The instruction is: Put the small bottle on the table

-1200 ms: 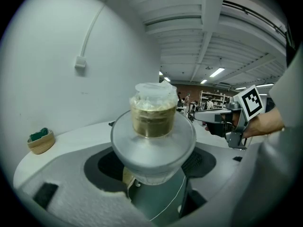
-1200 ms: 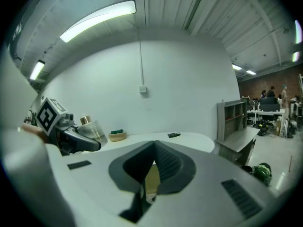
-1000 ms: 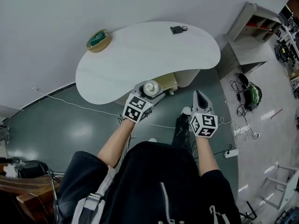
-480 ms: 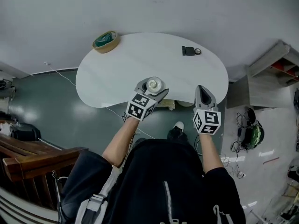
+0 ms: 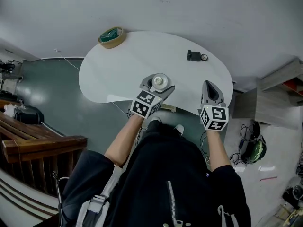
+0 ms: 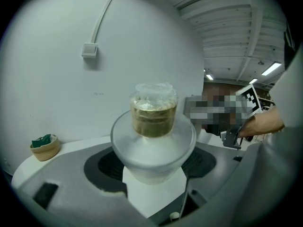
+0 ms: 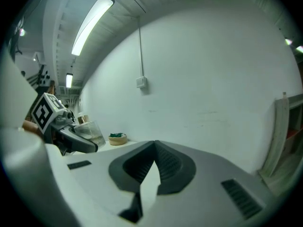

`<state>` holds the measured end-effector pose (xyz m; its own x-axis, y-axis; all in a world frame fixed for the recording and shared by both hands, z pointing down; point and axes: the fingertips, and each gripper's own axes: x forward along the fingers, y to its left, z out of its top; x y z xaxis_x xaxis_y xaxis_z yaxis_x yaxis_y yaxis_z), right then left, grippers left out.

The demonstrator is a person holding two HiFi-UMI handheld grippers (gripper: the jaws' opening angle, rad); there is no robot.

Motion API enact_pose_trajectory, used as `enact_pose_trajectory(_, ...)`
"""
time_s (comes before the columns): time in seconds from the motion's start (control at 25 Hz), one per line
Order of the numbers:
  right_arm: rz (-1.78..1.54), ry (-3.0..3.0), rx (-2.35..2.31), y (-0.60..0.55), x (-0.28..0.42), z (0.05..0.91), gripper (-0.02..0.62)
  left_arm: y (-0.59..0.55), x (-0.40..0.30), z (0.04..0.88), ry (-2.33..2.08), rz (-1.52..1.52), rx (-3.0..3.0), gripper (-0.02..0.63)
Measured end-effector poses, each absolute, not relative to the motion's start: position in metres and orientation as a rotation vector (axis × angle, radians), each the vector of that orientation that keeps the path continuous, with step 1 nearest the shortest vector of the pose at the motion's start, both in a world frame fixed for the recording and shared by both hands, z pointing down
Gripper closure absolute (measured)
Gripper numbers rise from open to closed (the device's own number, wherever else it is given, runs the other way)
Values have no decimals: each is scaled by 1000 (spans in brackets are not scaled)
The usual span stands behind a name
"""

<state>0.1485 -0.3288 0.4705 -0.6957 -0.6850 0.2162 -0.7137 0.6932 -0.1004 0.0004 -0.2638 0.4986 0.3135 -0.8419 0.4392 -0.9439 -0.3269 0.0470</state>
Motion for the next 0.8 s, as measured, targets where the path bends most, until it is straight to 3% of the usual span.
enact_pose_trajectory(0.8,310,-2685,1173,-357,150,491,592,-312,9,527,-1515,505,2312,268)
